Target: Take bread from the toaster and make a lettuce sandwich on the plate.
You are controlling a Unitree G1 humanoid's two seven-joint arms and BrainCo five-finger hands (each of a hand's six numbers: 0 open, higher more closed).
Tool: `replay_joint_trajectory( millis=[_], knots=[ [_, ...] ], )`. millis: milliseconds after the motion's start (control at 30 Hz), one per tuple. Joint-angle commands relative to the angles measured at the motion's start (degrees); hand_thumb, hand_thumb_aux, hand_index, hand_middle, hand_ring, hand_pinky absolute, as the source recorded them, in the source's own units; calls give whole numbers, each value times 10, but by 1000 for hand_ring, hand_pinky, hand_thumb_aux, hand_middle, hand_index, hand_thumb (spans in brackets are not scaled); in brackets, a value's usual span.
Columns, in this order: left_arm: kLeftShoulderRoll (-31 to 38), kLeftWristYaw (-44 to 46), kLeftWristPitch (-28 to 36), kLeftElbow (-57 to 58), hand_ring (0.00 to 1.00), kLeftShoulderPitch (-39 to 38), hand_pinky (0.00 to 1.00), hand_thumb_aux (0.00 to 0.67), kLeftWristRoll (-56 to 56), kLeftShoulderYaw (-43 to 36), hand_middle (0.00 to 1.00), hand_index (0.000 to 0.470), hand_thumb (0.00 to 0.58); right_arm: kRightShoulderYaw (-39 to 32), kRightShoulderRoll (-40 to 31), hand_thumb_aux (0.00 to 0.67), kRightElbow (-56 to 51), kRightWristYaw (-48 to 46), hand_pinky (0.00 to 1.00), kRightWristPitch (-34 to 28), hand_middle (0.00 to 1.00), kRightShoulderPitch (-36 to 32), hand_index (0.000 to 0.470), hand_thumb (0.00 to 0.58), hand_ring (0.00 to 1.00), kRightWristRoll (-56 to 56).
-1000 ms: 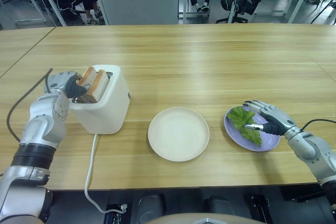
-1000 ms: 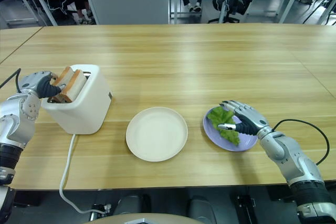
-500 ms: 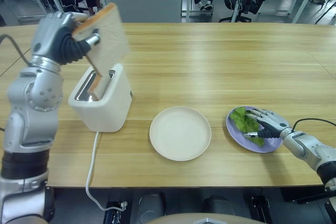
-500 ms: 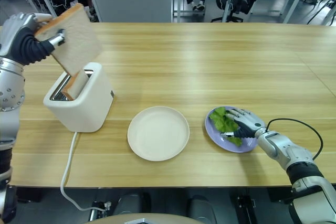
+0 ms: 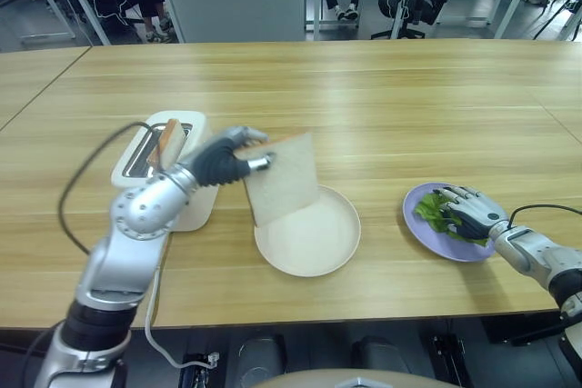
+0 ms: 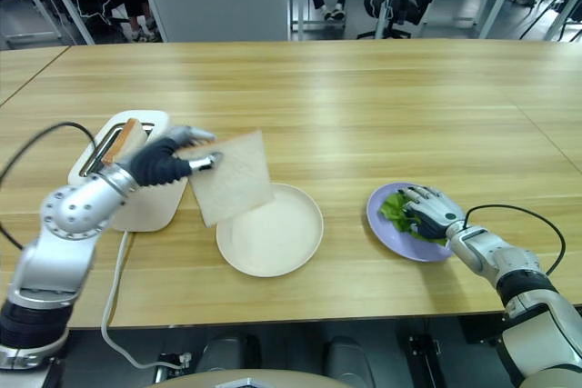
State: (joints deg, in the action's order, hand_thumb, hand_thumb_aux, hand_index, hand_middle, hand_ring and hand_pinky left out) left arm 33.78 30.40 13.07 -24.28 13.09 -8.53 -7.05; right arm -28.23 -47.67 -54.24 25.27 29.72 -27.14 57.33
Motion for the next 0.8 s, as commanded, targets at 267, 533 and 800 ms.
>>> replay_joint_trajectory(
  millis=[267,533,800],
  knots=[
    [-70,-32,-148,324,1000,68,1000,670,-99,-142,1000,460,580,50,-39,670,161,24,0,33,0,11,460,580,0,-51],
    [-77,-129,-276,532,431,140,431,670,-203,-192,431,460,580,97,-39,670,321,-49,0,37,0,47,460,580,0,-104],
    [-46,-230,-305,518,0,155,0,0,-323,-216,0,0,0,88,41,670,421,-149,0,33,0,38,460,580,0,-143]
  ],
)
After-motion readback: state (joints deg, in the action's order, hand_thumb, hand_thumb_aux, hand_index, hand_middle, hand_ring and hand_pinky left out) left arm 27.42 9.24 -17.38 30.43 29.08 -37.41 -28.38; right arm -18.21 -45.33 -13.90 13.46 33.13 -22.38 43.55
